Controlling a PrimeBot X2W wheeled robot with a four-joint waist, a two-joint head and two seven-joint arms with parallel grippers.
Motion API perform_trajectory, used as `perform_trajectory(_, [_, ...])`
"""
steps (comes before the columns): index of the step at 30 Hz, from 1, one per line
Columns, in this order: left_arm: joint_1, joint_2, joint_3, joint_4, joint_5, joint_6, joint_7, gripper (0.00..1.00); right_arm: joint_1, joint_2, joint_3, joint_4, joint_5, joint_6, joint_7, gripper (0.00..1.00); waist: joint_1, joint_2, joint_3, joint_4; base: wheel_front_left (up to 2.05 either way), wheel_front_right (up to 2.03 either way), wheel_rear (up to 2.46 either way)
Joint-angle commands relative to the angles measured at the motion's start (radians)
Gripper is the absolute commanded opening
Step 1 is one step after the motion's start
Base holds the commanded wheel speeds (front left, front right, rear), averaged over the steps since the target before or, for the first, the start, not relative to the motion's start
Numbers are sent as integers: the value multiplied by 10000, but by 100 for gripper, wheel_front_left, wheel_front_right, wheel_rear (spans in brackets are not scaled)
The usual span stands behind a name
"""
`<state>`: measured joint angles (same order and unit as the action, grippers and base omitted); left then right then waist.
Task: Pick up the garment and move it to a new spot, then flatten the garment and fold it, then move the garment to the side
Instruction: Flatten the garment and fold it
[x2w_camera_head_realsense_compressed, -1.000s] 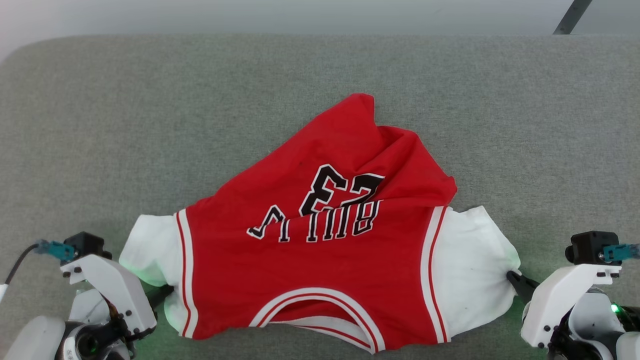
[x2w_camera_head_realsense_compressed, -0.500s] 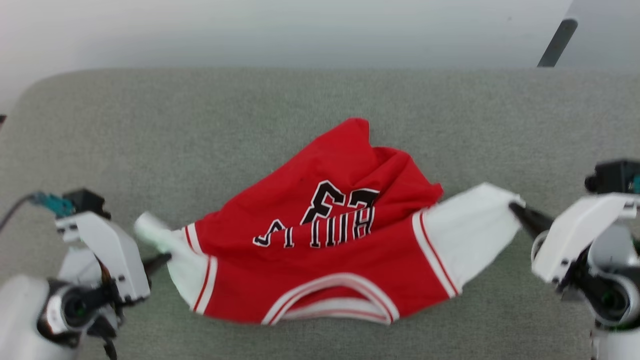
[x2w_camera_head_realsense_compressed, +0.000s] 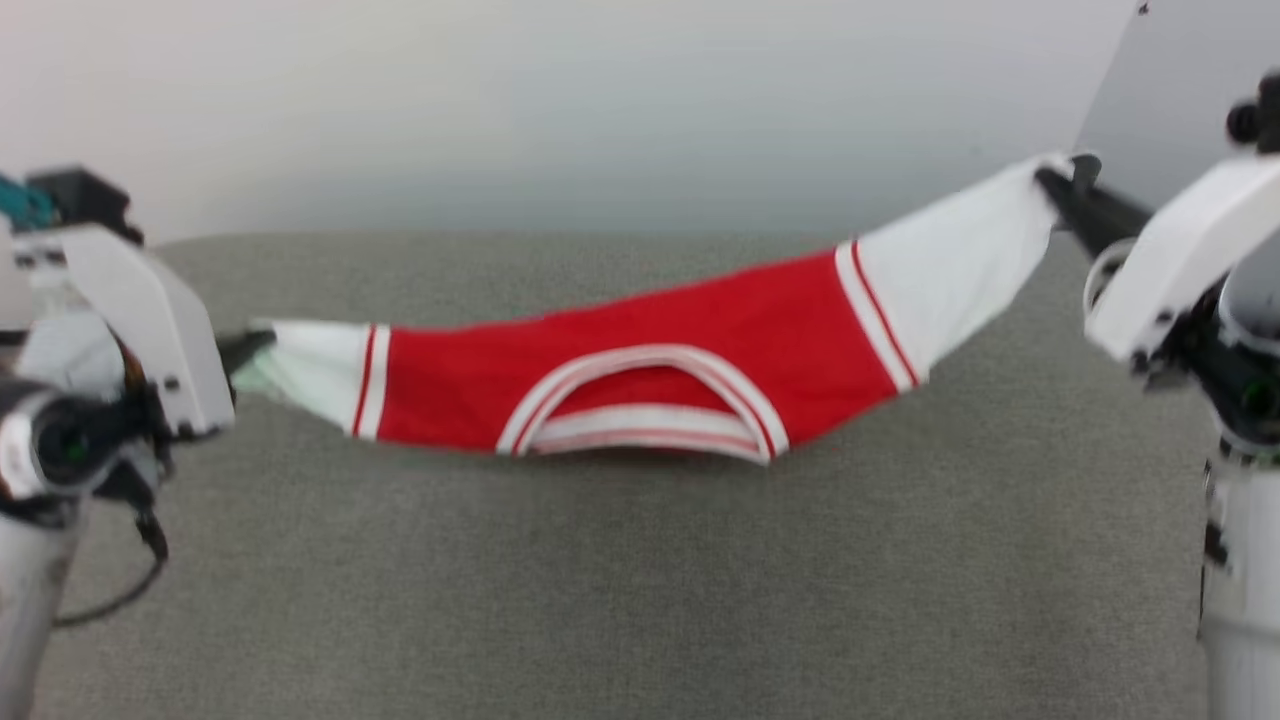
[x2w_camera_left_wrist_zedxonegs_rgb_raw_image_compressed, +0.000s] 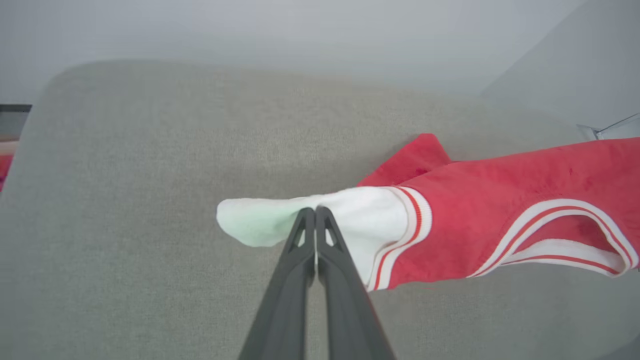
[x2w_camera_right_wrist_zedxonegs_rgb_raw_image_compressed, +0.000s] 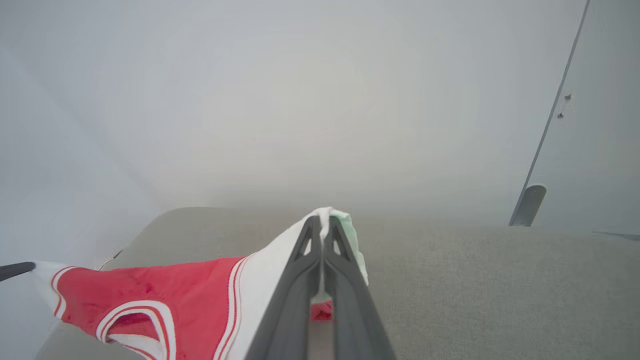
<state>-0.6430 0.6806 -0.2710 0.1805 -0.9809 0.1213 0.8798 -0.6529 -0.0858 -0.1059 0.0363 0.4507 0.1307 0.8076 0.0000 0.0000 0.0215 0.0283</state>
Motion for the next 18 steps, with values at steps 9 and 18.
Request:
perform_trajectory(9, [-2791,-449,-334,1282,694,-502,-311,0,-2596,-564,442,1732,70,0,-1811,0,0,0,-351,85,0,0,0])
perform_trajectory(18, [-4834,-1002,-585,2803,1208,-1124,-1182,0,-4495,-914,1297,3407,262,0,-3635,0,0,0,-150,113,0,0,0])
